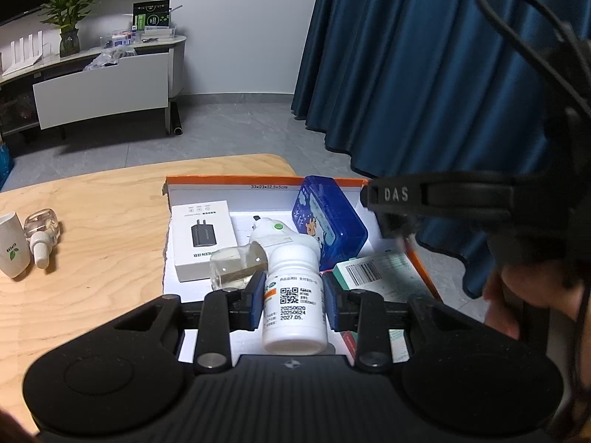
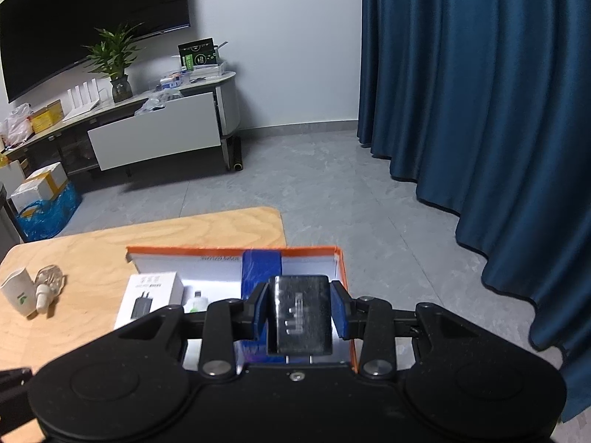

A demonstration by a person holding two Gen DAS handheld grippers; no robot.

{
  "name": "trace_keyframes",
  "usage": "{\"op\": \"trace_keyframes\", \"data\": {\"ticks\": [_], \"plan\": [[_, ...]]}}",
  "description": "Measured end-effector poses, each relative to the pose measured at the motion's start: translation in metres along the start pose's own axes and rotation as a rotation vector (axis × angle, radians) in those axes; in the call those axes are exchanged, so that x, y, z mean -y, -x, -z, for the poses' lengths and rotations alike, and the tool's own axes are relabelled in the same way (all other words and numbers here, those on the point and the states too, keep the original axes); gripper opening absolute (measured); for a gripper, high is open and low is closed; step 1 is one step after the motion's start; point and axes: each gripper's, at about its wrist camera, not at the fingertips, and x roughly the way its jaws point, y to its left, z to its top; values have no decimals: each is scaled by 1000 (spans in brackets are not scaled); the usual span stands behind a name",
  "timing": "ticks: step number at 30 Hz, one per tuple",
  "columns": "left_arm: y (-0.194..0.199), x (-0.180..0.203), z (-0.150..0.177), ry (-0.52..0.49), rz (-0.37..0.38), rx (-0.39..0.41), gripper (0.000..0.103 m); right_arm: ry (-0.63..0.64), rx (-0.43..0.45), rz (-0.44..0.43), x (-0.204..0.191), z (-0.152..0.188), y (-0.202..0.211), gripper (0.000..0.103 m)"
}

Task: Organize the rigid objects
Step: 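Lower the pill bottle and black charger into the box and open both grippers, then withdraw both open grippers toward the white mug and glass bottle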

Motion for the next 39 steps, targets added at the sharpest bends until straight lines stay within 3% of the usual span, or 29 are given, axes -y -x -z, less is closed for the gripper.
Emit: {"op": "trace_keyframes", "data": {"ticks": [6,16,18,19,30,39], "plan": [[-1,1,-1,-1,3,-3,33,0,28,-9,1,-6,-2,47],[-3,11,-1,-21,19,-34,34,12,84,8,-1,-4,31,49],[1,13,-1,-22,15,-31,49,7,95,4,-2,-2,39,51],[4,14,-1,-23,12,-24,50,5,99,1,-2,-2,43,52],[32,-1,-7,-19,-41,23,62,7,120,-7,-16,7,77,64],[57,-46,3,41,-130,37,68,26,95,-67,-51,22,87,69]]}}
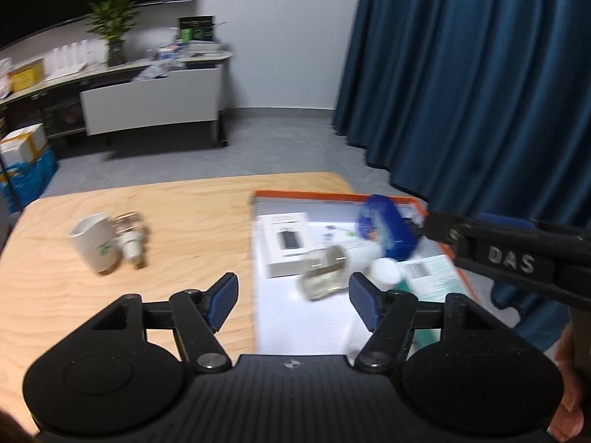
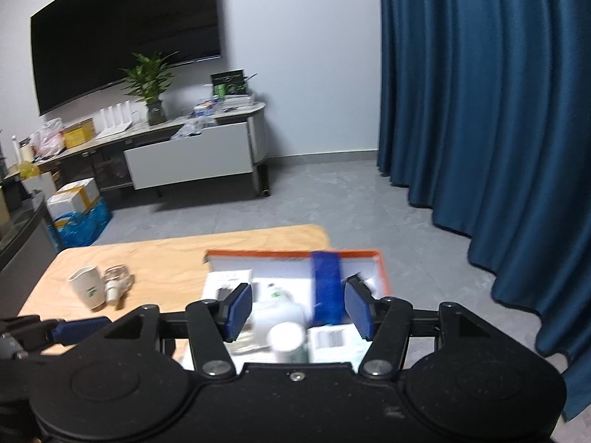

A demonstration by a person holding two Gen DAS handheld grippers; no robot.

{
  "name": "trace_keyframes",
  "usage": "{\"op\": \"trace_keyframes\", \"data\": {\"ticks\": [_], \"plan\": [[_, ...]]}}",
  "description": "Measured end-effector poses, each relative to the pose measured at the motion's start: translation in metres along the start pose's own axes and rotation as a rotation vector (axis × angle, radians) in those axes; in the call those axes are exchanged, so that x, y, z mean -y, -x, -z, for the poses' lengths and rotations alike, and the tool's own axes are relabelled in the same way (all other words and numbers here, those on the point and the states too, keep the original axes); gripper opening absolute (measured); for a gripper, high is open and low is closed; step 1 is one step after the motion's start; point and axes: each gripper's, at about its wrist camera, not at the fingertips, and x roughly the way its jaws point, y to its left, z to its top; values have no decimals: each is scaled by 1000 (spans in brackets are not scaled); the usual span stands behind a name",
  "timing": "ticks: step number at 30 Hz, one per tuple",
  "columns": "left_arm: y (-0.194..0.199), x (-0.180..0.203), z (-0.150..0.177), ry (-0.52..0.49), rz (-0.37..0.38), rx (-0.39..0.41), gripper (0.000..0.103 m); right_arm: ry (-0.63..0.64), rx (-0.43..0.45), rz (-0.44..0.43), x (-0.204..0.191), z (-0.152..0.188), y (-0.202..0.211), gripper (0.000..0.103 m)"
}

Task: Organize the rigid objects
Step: 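Withdraw both open grippers toward the white mug and glass bottle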

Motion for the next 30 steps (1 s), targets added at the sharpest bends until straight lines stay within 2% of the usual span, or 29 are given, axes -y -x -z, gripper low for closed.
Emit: {"op": "trace_keyframes", "data": {"ticks": [13,19,24,30], "plan": [[11,-85,7,91,-158,-8,70,69,-68,-133,-81,16,-18,70],[7,-115,7,124,-209,-6,75,95,-94,-174,-110,21,-33,70],[-10,-136,5,120,-244,-4,82,111,-104,-197,-122,21,-45,70],[-43,-154,0,79,-242,9,86,110,-112,-214,-125,19,-61,70]]}}
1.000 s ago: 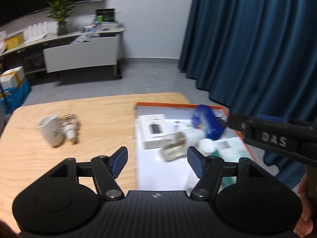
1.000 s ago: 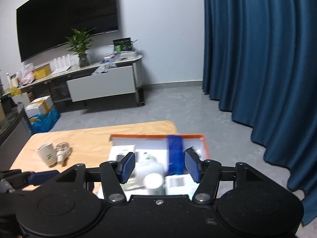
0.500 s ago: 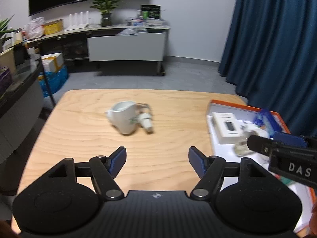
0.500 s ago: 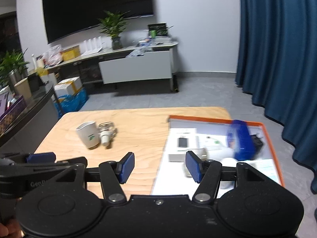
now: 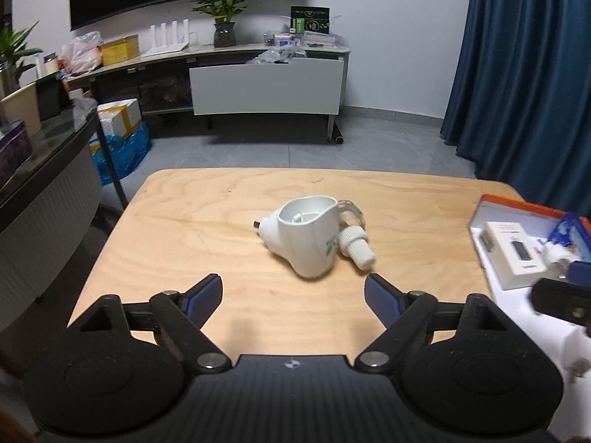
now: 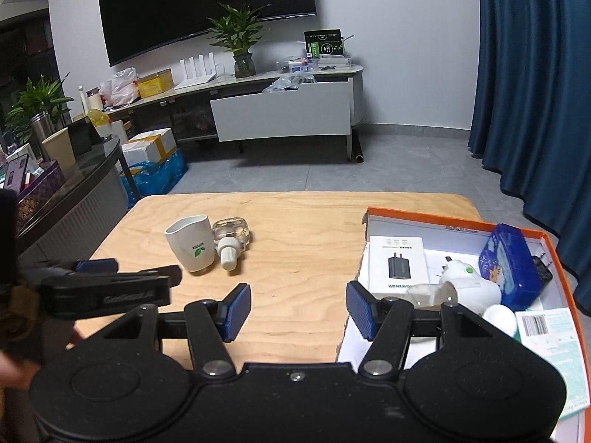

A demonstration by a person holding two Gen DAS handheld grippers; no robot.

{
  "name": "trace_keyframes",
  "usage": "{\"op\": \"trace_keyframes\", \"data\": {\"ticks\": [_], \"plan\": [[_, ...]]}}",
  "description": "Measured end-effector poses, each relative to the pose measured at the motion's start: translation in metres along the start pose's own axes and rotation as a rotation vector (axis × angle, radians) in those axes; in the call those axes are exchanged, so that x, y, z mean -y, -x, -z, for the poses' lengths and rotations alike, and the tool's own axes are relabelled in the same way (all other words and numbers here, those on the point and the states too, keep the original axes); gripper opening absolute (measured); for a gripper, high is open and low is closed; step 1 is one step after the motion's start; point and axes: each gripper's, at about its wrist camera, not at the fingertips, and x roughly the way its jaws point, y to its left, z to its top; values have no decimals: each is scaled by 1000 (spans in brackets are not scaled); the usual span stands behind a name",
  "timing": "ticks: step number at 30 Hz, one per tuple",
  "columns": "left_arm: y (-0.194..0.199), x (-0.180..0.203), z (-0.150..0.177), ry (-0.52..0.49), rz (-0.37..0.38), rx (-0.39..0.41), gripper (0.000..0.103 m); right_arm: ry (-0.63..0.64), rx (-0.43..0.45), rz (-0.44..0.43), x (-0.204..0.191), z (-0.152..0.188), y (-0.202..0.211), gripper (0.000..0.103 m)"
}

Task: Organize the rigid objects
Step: 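Withdraw both open grippers toward the white mug and glass bottle, then grasp the white mug with the left gripper while the right grasps the glass bottle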

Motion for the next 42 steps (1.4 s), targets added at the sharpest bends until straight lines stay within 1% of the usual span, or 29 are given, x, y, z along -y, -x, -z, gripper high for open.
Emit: {"op": "trace_keyframes", "data": {"ticks": [2,7,13,14,15,16,17,18,21,24,28,30,31,33,38,40,41,42], "plan": [[-13,-2,-2,-20,8,3,87,-1,-5,-5,1,-2,-7,70],[-38,-5,-7,-54,23,30,95,-7,-7,-19,1,-8,-24,70],[-56,-8,-6,-77,27,65,96,3,-12,-34,-5,-17,-45,70],[-57,-9,-5,-75,26,73,94,5,-14,-36,-6,-19,-48,70],[-60,-11,-6,-71,28,69,90,7,-16,-37,-8,-20,-52,70],[-62,-12,-8,-63,46,61,84,10,-17,-40,-10,-21,-55,70],[-65,-13,-9,-57,60,50,71,14,-19,-43,-11,-22,-59,70],[-65,-15,-8,-56,61,48,70,18,-20,-44,-13,-23,-63,70],[-61,-18,-4,-57,66,64,70,27,-27,-51,-17,-26,-75,70],[-55,-22,-4,-54,44,57,70,30,-38,-75,-23,-32,-90,70],[-41,-33,-6,-41,5,56,70,40,-59,-127,-36,-40,-117,73],[-35,-38,-8,-35,-17,57,70,58,-71,-143,-45,-45,-133,77],[-33,-41,-9,-28,-24,58,70,71,-78,-147,-50,-48,-141,77],[-27,-47,-9,-20,-38,59,70,86,-82,-140,-59,-52,-156,78],[-24,-56,-7,4,-60,47,70,107,-127,-117,-74,-58,-190,78],[-25,-58,-7,18,-60,42,70,124,-135,-106,-78,-57,-198,77],[-25,-59,-8,23,-60,42,70,127,-145,-104,-80,-56,-201,70],[-24,-62,-7,28,-62,42,70,138,-133,-91,-81,-55,-201,61]]}}
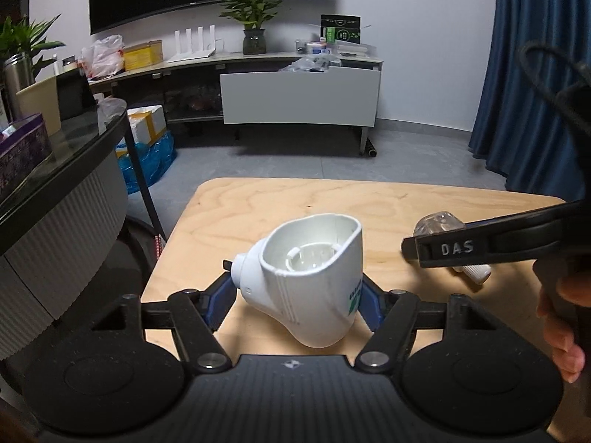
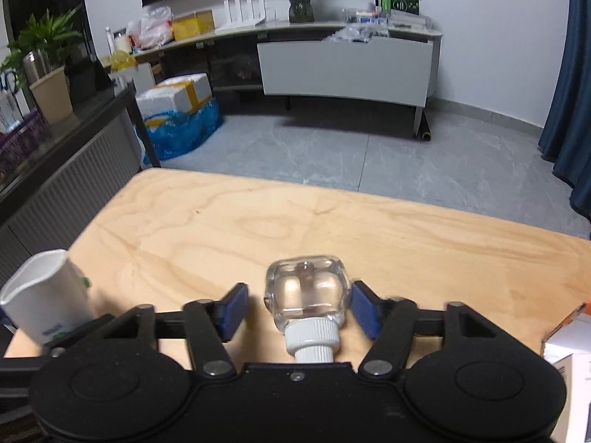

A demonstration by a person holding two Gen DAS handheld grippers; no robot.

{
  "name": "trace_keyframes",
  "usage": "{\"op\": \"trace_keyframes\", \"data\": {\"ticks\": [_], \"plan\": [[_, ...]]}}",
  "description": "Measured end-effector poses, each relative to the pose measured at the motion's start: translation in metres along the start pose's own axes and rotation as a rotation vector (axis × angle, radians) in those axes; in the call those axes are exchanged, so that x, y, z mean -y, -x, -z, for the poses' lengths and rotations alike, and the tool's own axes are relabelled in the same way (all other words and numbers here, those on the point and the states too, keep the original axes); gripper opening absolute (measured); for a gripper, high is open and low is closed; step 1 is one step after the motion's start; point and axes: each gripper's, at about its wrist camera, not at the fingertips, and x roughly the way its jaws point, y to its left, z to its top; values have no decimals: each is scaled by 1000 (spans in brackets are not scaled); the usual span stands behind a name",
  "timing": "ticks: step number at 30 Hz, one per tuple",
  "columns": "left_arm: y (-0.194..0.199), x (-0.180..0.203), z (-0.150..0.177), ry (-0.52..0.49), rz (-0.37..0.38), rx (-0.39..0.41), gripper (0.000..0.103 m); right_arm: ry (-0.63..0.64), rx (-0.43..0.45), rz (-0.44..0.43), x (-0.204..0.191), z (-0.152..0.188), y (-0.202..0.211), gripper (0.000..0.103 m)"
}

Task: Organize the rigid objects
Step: 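Grasp the white mug with the left gripper while the right grasps the glass bottle, then carry the white mug and glass bottle over the orange-rimmed box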

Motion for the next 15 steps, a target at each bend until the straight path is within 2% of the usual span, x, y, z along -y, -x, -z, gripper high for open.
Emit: {"op": "trace_keyframes", "data": {"ticks": [6,15], "plan": [[12,-1,-1,20,0,10,70,14,6,12,-6,9,14,60],[53,0,7,33,3,28,70,1,56,7,-15,33,91,60]]}}
